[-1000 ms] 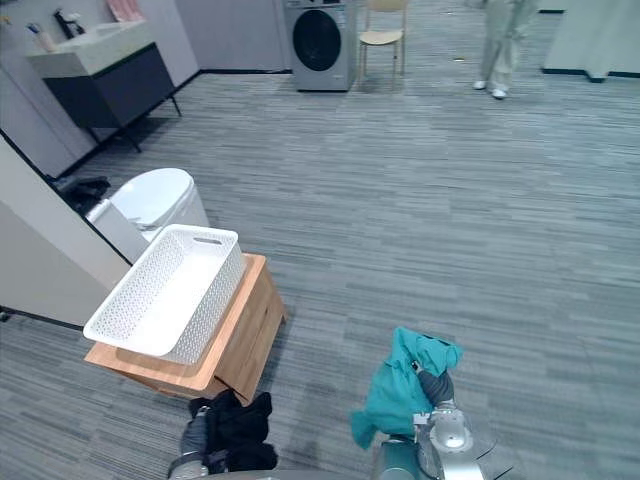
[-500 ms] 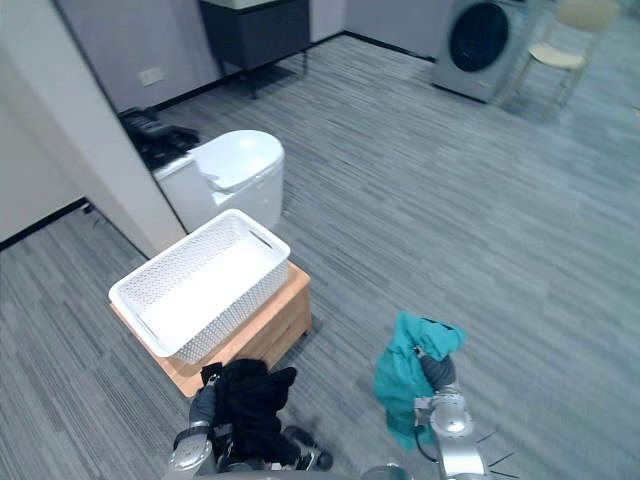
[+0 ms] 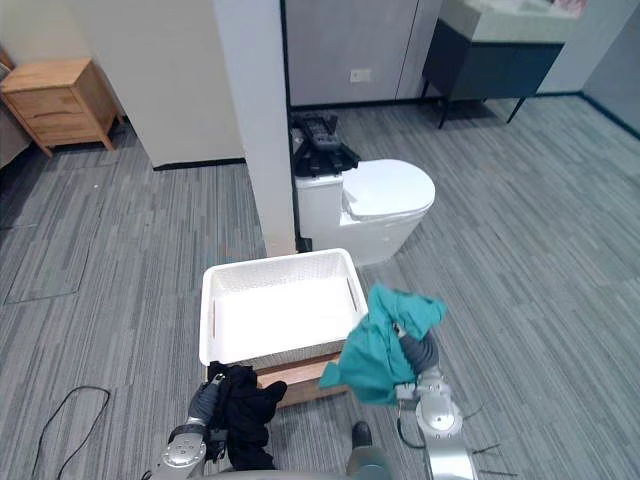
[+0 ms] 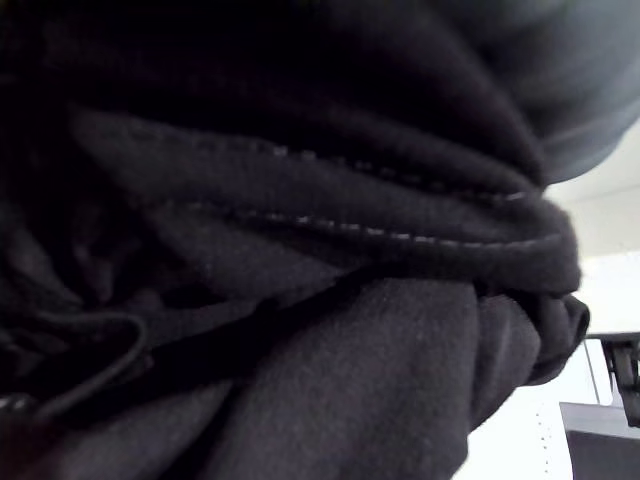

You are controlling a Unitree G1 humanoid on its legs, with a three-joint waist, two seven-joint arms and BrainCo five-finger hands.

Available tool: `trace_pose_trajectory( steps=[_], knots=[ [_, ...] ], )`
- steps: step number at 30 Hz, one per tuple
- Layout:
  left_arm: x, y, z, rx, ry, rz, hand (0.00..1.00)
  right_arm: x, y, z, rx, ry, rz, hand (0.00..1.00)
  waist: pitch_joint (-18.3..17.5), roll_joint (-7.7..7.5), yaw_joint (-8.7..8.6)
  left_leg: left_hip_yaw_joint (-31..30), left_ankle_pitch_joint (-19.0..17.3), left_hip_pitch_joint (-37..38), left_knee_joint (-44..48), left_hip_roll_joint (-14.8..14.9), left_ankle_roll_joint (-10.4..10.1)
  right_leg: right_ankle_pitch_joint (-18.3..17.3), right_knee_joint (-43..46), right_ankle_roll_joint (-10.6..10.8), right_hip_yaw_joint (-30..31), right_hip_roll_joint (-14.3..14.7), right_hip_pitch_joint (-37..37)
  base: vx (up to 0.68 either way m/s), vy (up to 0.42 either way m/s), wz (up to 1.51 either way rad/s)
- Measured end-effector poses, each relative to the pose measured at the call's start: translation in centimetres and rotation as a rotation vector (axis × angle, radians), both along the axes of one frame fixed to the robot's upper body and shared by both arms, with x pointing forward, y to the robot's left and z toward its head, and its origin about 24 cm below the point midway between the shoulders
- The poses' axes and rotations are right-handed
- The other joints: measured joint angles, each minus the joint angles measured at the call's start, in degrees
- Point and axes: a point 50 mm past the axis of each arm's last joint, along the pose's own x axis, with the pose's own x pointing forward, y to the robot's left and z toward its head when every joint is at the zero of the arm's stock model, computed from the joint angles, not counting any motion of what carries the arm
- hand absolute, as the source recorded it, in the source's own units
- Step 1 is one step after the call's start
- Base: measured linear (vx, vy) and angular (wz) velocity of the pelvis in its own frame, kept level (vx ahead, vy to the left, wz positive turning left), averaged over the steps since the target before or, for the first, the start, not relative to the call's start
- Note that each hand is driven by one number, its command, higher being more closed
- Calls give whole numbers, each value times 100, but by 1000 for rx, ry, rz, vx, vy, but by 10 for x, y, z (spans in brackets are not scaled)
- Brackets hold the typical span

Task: Tidy the bed and pick cloth on bed and put in laundry

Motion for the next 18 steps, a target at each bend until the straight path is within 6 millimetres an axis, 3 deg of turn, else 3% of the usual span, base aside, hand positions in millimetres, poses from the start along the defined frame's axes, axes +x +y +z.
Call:
trace_pose_trajectory(
  steps=[3, 6, 8, 13, 15, 16, 17, 18],
  knots=[
    [1, -2, 1, -6, -18, -1, 100, 8, -4, 27, -63, -114, 52, 100, 6, -11, 29, -25, -22, 80, -31, 60, -42, 10, -100, -16, -20, 61, 146, 25, -60, 4],
    [3, 0, 2, 0, -27, -4, 100, 32, -3, 64, -153, -267, 136, 100, 7, -41, 34, -31, -18, 51, -77, 9, -37, 117, -231, -64, 7, 42, 154, -36, -9, -3],
    [3, 1, 2, 6, -27, -15, 100, 54, 4, 95, -220, -381, 228, 100, 5, -44, 40, -164, 15, -58, -80, -54, -6, 131, -266, -58, -92, -21, 128, -53, -3, 24],
    [1, 0, 1, 5, -18, -24, 100, 89, 27, 141, -320, -527, 356, 100, 15, -29, 233, -252, 71, -112, -85, -58, -9, 144, -266, -70, -126, -25, 118, -33, -22, 14],
    [2, 0, 1, -3, -21, -18, 100, 102, 45, 152, -337, -558, 413, 100, 127, 43, 321, -267, -122, -254, 482, 67, -27, 143, -252, -73, -112, 63, 155, -21, -38, 0],
    [4, 0, 2, -7, -29, -13, 100, 108, 58, 160, -352, -582, 460, 100, 339, 188, 353, -416, -406, -524, 1263, 245, -35, 142, -249, -76, -115, 183, 249, -104, -3, -5],
    [7, -1, 3, -24, -38, -4, 100, 112, 73, 164, -366, -592, 512, 100, 509, 321, 437, -847, -541, -819, 1923, 305, -65, 137, -249, -85, -76, 286, 287, -132, 19, -8],
    [8, -2, 4, -25, -40, -1, 100, 113, 77, 163, -372, -588, 530, 100, 551, 332, 474, -1063, -539, -887, 2039, 272, -66, 148, -249, -101, -62, 291, 287, -136, 39, -10]
  ],
)
